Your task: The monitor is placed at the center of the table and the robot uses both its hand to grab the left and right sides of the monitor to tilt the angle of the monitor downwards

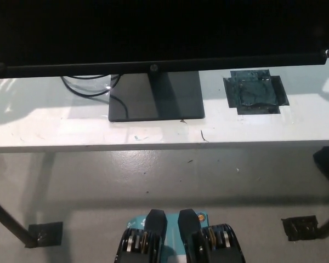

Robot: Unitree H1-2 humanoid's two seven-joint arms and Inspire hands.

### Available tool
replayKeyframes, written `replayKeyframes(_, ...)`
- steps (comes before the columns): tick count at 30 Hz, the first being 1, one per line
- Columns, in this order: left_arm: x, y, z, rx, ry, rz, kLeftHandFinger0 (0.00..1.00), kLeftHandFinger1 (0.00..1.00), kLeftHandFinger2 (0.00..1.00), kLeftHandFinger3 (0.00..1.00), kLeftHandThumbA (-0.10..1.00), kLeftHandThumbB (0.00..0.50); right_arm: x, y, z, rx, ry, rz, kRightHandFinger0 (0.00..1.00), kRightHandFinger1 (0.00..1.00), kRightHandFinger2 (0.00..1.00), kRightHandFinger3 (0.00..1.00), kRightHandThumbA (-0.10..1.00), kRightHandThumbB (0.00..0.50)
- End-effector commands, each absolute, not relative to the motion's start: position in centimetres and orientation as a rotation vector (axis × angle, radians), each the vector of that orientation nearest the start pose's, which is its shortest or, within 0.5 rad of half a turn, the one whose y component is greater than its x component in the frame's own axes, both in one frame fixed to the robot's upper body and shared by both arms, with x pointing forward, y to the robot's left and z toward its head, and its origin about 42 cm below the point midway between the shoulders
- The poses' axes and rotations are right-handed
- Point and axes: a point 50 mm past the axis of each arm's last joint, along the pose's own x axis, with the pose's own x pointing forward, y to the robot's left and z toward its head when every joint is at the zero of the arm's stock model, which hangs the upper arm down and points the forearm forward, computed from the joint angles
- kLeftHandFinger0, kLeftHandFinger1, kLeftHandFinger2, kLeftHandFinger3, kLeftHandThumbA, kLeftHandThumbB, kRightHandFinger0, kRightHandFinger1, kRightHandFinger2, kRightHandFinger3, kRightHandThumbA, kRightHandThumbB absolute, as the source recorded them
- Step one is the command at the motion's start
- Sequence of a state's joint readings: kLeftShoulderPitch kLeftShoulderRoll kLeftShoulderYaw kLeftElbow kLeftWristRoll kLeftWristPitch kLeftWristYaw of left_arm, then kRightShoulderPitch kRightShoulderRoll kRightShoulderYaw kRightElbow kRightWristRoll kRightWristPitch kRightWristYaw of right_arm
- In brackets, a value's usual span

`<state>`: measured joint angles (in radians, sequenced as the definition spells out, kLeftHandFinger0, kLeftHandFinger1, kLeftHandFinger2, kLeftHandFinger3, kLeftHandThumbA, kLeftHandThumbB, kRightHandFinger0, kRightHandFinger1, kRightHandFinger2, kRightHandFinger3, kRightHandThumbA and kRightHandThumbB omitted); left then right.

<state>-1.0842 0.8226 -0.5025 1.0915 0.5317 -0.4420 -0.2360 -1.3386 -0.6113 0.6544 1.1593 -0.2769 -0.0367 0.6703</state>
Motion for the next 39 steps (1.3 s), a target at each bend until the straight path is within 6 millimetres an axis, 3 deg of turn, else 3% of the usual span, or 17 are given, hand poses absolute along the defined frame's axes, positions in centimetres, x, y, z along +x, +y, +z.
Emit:
replayKeyframes(1,54.2,43.0,41.6,1.596,-0.17,-0.2,1.0,1.0,1.0,1.0,0.91,0.456,59.6,-25.3,43.0,-1.588,0.04,0.461,1.0,1.0,1.0,1.0,0.5,0.5)
replayKeyframes(4,54.4,42.7,41.9,1.599,-0.172,-0.199,1.0,1.0,1.0,1.0,0.92,0.456,59.8,-25.2,43.1,-1.627,0.014,0.417,1.0,1.0,1.0,1.0,0.49,0.5)
replayKeyframes(7,55.0,42.1,44.2,1.671,-0.177,-0.162,1.0,1.0,1.0,1.0,0.95,0.458,60.2,-24.5,44.3,-1.73,-0.079,0.313,1.0,1.0,1.0,1.0,0.56,0.5)
replayKeyframes(10,55.0,42.2,44.2,1.673,-0.177,-0.161,1.0,1.0,1.0,1.0,0.95,0.458,60.2,-24.5,44.3,-1.734,-0.083,0.309,1.0,1.0,1.0,1.0,0.56,0.5)
replayKeyframes(13,55.3,41.7,46.3,1.756,-0.219,-0.125,1.0,1.0,1.0,1.0,0.99,0.442,60.4,-24.1,45.8,-1.811,-0.209,0.209,1.0,1.0,1.0,1.0,0.53,0.5)
replayKeyframes(16,55.4,41.6,46.5,1.754,-0.222,-0.121,1.0,1.0,1.0,1.0,0.99,0.44,60.4,-24.1,46.0,-1.817,-0.226,0.2,1.0,1.0,1.0,1.0,0.53,0.5)
replayKeyframes(18,55.7,40.4,48.4,1.749,-0.23,-0.098,1.0,1.0,1.0,1.0,0.95,0.406,60.4,-23.6,47.8,-1.838,-0.298,0.156,1.0,1.0,1.0,1.0,0.57,0.5)
replayKeyframes(22,56.1,39.6,49.3,1.774,-0.266,-0.055,1.0,1.0,1.0,1.0,0.91,0.384,60.4,-23.0,48.8,-1.848,-0.353,0.119,1.0,1.0,1.0,1.0,0.56,0.5)
replayKeyframes(28,56.5,38.7,51.5,1.931,-0.308,0.055,1.0,1.0,1.0,1.0,1.0,0.412,60.4,-22.2,49.8,-1.938,-0.421,0.031,1.0,1.0,1.0,1.0,0.54,0.5)
replayKeyframes(35,57.1,37.4,53.8,2.068,-0.311,0.18,1.0,1.0,1.0,1.0,1.0,0.419,60.4,-21.4,50.2,-2.007,-0.464,-0.033,1.0,1.0,1.0,1.0,0.52,0.5)
replayKeyframes(39,57.2,37.1,54.1,2.136,-0.359,0.235,1.0,1.0,1.0,1.0,0.9,0.434,60.4,-21.3,50.2,-2.054,-0.473,-0.08,1.0,1.0,1.0,1.0,0.59,0.5)
